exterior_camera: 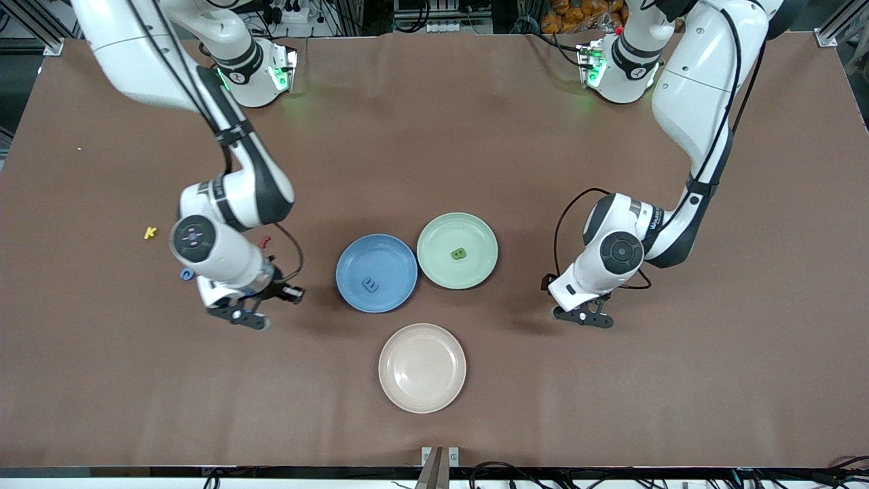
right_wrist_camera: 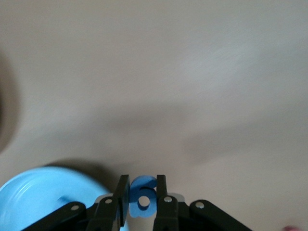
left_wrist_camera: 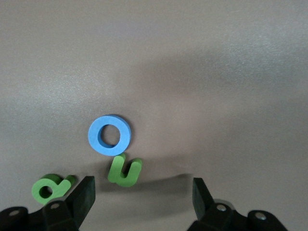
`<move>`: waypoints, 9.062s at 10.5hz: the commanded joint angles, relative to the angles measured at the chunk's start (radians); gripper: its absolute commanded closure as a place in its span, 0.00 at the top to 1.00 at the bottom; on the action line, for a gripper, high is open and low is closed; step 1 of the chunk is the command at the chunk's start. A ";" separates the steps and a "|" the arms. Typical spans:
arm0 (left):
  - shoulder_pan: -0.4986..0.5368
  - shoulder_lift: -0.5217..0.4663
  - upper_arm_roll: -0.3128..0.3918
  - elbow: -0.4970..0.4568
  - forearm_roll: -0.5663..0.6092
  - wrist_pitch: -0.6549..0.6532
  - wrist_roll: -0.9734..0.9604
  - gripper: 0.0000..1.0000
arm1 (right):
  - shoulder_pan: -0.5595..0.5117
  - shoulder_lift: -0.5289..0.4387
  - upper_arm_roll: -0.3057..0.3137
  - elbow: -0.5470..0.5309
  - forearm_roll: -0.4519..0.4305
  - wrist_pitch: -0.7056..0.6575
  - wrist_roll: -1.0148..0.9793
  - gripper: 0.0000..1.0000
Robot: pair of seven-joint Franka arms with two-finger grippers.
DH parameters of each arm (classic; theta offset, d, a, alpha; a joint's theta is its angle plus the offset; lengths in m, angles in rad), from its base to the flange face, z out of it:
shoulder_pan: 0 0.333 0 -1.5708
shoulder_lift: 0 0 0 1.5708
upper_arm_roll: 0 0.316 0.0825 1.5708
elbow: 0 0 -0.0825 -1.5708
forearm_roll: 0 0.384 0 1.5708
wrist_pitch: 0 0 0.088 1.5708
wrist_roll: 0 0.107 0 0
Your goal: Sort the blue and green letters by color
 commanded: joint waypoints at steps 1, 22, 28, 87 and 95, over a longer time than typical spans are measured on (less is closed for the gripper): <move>0.008 0.002 -0.003 -0.005 0.022 0.018 0.009 0.86 | 0.147 0.021 -0.007 0.046 0.017 -0.004 0.080 0.04; 0.033 0.000 -0.003 0.013 0.021 0.020 0.047 0.00 | -0.386 -0.102 -0.028 -0.189 -0.145 0.048 -0.237 1.00; -0.099 -0.123 -0.073 0.033 0.002 -0.123 -0.283 0.00 | -0.429 -0.150 -0.036 -0.450 -0.188 0.345 -0.282 1.00; 0.019 -0.078 -0.194 0.041 0.134 -0.134 -0.137 0.00 | -0.555 -0.443 0.065 -0.886 -0.177 0.352 -1.233 1.00; -0.205 -0.054 -0.190 0.100 0.015 -0.153 -0.552 1.00 | -0.552 -0.339 0.064 -0.921 -0.207 0.536 -1.234 1.00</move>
